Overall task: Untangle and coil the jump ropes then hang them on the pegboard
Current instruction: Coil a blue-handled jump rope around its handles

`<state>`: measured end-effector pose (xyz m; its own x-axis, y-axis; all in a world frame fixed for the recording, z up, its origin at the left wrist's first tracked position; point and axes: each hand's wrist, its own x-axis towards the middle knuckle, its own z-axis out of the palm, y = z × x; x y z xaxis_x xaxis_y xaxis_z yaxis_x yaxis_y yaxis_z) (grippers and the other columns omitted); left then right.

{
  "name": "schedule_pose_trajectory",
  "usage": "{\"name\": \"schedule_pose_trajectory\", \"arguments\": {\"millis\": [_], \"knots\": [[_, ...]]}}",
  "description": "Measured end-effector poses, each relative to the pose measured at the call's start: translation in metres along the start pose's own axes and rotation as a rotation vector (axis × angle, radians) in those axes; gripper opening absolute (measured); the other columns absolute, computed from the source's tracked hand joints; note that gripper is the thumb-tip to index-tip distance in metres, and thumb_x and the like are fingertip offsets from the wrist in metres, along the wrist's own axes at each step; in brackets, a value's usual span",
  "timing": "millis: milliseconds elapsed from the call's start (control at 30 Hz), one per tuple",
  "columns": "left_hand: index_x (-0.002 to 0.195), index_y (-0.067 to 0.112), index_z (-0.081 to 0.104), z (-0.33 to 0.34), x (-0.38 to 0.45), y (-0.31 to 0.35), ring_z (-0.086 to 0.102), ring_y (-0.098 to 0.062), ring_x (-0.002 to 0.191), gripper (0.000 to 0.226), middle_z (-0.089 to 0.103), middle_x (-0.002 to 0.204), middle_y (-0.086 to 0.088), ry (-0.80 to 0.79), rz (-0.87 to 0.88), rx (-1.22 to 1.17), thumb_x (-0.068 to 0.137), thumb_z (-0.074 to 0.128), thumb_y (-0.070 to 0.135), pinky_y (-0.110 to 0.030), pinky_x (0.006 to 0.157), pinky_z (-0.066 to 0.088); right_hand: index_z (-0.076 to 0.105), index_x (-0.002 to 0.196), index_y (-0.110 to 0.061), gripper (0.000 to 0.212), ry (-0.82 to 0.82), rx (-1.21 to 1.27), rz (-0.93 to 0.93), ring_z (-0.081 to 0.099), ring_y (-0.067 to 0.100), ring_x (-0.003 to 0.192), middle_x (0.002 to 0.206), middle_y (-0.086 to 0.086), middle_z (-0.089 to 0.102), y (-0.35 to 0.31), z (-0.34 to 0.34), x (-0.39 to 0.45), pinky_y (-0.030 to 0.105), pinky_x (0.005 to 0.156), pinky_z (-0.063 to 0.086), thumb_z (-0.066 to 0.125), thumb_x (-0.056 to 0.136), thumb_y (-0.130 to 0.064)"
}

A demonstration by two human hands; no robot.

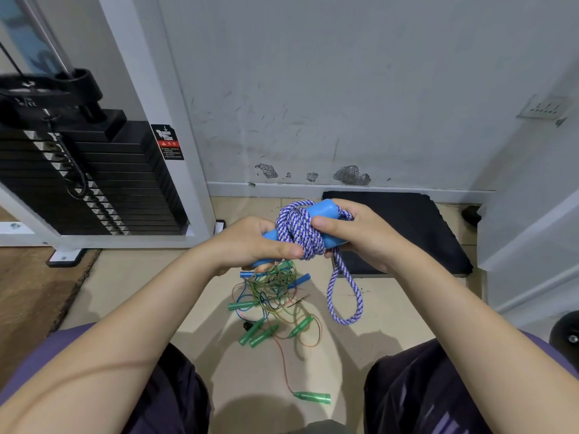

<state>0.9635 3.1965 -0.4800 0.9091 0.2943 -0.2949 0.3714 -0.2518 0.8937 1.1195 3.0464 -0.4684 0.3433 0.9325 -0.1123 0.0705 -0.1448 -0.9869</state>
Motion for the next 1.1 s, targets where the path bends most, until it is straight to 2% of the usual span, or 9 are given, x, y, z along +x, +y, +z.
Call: {"name": "schedule_pose_trajectory", "arguments": {"millis": [100, 200, 433, 567, 700, 767, 867, 933, 1100], "knots": [[0.075, 0.009, 0.056, 0.005, 0.0, -0.002, 0.035, -0.014, 0.037, 0.049, 0.045, 0.043, -0.001, -0.017, -0.009, -0.081, 0.06, 0.081, 0.049, -0.02, 0.042, 0.025, 0.069, 0.094, -0.013, 0.023, 0.022, 0.067, 0.0, 0.055, 0.026, 0.065, 0.08, 0.015, 0.062, 0.001, 0.003, 0.001, 0.03, 0.049, 0.042, 0.072, 0.084, -0.033], [0.068, 0.015, 0.054, 0.009, -0.002, 0.0, 0.039, -0.017, 0.034, 0.037, 0.049, 0.044, -0.004, -0.025, 0.025, -0.092, 0.076, 0.076, 0.043, -0.029, 0.05, 0.033, 0.069, 0.097, -0.012, 0.031, 0.084, 0.102, 0.037, 0.049, 0.03, 0.073, 0.082, 0.018, 0.056, 0.002, 0.004, 0.001, 0.029, 0.058, 0.039, 0.074, 0.082, -0.039], [0.087, 0.009, 0.06, 0.012, 0.0, 0.001, 0.062, -0.028, 0.048, 0.029, 0.068, 0.067, -0.016, -0.004, 0.041, 0.008, 0.088, 0.067, 0.037, -0.028, 0.046, 0.042, 0.069, 0.103, -0.007, 0.04, 0.155, 0.053, 0.086, 0.049, 0.027, 0.071, 0.079, 0.013, 0.058, 0.006, 0.005, 0.003, 0.026, 0.057, 0.045, 0.071, 0.085, -0.043], [0.097, 0.011, 0.063, 0.006, -0.003, 0.001, 0.066, -0.029, 0.06, 0.043, 0.07, 0.071, -0.011, -0.139, -0.044, -0.033, 0.082, 0.071, 0.051, -0.027, 0.047, 0.048, 0.067, 0.096, -0.006, 0.035, 0.135, 0.023, 0.074, 0.048, 0.028, 0.07, 0.077, 0.012, 0.059, 0.007, 0.008, 0.002, 0.028, 0.058, 0.043, 0.069, 0.087, -0.04], [0.086, 0.0, 0.062, 0.014, -0.003, 0.0, 0.052, -0.019, 0.043, 0.07, 0.056, 0.055, -0.007, -0.129, -0.059, 0.076, 0.069, 0.067, 0.067, -0.023, 0.044, 0.041, 0.067, 0.086, -0.012, 0.027, 0.105, -0.038, 0.067, 0.047, 0.025, 0.065, 0.07, 0.008, 0.057, 0.007, 0.013, 0.003, 0.027, 0.053, 0.04, 0.072, 0.086, -0.039], [0.069, 0.006, 0.058, 0.016, -0.002, -0.001, 0.041, -0.017, 0.037, 0.062, 0.047, 0.048, -0.006, -0.047, -0.024, 0.033, 0.064, 0.067, 0.068, -0.022, 0.041, 0.033, 0.067, 0.082, -0.023, 0.023, 0.12, -0.026, 0.051, 0.044, 0.02, 0.061, 0.067, 0.002, 0.055, 0.006, 0.011, 0.006, 0.023, 0.049, 0.036, 0.074, 0.082, -0.045], [0.072, 0.013, 0.052, 0.013, 0.001, 0.0, 0.031, -0.017, 0.035, 0.051, 0.041, 0.047, -0.007, -0.001, 0.022, -0.228, 0.067, 0.071, 0.06, -0.021, 0.039, 0.023, 0.061, 0.1, -0.025, 0.046, 0.113, 0.048, 0.037, 0.035, 0.011, 0.052, 0.064, -0.003, 0.048, 0.004, 0.001, 0.01, 0.02, 0.045, 0.026, 0.074, 0.067, -0.054], [0.075, 0.012, 0.048, 0.01, 0.002, 0.001, 0.03, -0.016, 0.034, 0.051, 0.041, 0.047, -0.006, 0.048, 0.035, -0.357, 0.074, 0.073, 0.057, -0.021, 0.039, 0.021, 0.056, 0.115, -0.021, 0.058, 0.058, 0.018, 0.036, 0.03, 0.01, 0.05, 0.06, -0.002, 0.041, 0.006, -0.005, 0.01, 0.021, 0.044, 0.021, 0.08, 0.069, -0.046], [0.067, 0.012, 0.045, -0.006, -0.001, 0.002, 0.03, -0.014, 0.033, 0.054, 0.041, 0.046, -0.003, 0.168, 0.032, -0.472, 0.075, 0.062, 0.062, -0.018, 0.037, 0.022, 0.061, 0.11, -0.009, 0.026, 0.089, -0.121, 0.032, 0.027, 0.013, 0.051, 0.057, 0.0, 0.036, 0.012, -0.016, 0.01, 0.021, 0.045, 0.021, 0.068, 0.091, -0.026]]}}
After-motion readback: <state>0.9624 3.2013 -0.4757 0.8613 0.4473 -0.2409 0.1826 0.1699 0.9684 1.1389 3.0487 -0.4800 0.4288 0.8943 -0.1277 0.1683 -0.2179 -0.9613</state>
